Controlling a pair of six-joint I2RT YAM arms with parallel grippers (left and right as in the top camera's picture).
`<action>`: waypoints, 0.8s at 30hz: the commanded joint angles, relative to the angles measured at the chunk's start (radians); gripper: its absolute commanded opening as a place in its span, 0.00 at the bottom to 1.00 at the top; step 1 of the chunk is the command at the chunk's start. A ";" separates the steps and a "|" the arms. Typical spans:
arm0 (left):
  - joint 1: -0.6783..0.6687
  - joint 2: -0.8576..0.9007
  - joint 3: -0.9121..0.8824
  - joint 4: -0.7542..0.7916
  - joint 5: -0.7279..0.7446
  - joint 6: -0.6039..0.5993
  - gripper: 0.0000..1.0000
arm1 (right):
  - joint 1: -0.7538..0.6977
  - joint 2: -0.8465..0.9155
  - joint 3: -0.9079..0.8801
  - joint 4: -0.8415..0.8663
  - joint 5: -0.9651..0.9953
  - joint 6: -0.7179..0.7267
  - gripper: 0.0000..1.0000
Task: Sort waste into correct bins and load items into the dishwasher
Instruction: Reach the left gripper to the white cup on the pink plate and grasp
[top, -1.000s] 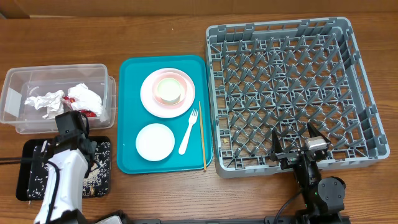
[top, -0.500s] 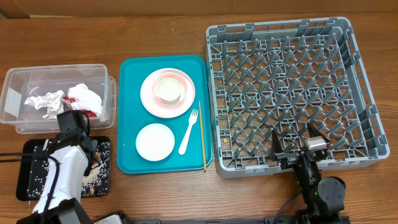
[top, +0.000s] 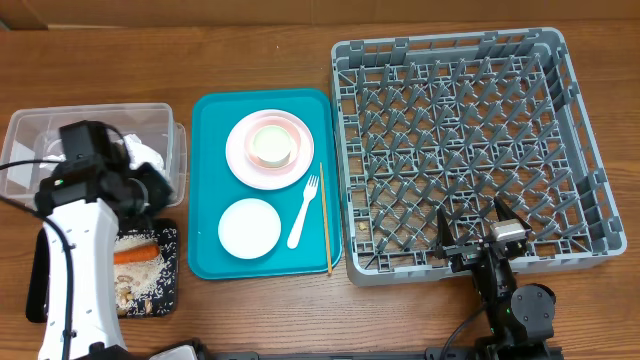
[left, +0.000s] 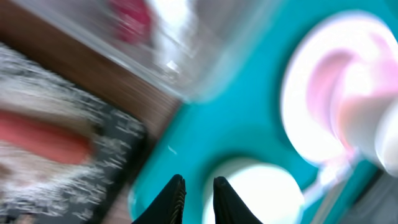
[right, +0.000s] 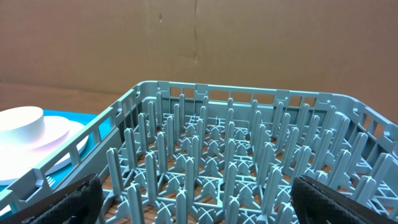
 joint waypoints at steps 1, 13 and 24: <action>-0.104 -0.003 0.015 -0.026 0.203 0.130 0.20 | -0.006 -0.008 -0.010 0.006 0.002 0.000 1.00; -0.426 -0.002 0.013 -0.017 -0.073 0.079 0.50 | -0.006 -0.008 -0.010 0.006 0.002 0.000 1.00; -0.451 0.025 0.013 0.216 -0.070 -0.044 0.47 | -0.006 -0.008 -0.010 0.006 0.002 0.000 1.00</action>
